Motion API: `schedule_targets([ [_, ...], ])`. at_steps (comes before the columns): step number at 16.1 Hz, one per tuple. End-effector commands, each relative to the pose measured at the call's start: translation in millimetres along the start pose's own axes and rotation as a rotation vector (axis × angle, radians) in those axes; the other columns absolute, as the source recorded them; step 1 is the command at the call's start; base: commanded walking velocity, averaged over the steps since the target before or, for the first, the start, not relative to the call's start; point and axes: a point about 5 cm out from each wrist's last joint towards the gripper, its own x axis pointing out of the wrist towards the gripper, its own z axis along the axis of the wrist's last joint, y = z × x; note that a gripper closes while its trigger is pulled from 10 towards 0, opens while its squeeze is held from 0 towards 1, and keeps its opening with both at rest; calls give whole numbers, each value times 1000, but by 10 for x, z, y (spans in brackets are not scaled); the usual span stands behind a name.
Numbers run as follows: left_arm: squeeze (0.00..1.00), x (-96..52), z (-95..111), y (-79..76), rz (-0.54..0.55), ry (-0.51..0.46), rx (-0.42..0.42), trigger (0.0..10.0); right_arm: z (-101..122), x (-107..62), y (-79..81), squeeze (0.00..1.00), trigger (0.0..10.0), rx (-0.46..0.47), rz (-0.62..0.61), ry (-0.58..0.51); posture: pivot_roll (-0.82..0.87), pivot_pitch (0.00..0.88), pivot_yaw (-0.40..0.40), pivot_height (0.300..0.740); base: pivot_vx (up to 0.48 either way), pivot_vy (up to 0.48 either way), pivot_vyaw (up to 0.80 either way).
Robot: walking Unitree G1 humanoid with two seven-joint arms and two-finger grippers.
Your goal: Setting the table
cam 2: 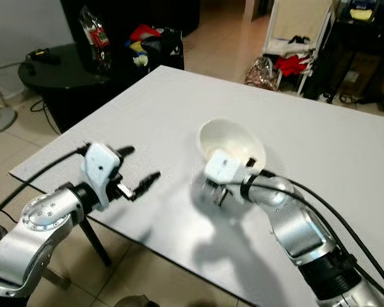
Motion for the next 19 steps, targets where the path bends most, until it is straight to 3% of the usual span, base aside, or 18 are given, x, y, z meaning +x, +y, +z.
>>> schedule_targets([
  [1,0,-13,15,-14,-21,10,18,10000,60,5,-91,0,10000,-78,-19,-3,85,0,47,740,0,0,0],
  [7,0,-82,-19,-81,-101,52,21,10000,-41,174,-253,0,10000,-209,-26,84,91,0,42,740,0,0,0],
  [13,0,-114,-13,-90,-119,62,24,10000,-65,303,-231,0,10000,-214,29,78,105,0,32,740,0,0,0],
  [17,0,-113,-11,-101,-142,66,19,10000,-39,300,-228,31,10000,-200,50,57,99,0,33,740,0,0,0],
  [18,0,-107,-9,-110,-152,65,11,10000,-32,285,-238,702,10000,-195,58,54,88,0,39,740,0,0,0],
  [19,0,-107,-10,-117,-158,64,4,10000,-28,275,-244,1000,10000,-188,63,50,84,0,42,740,0,0,0],
])
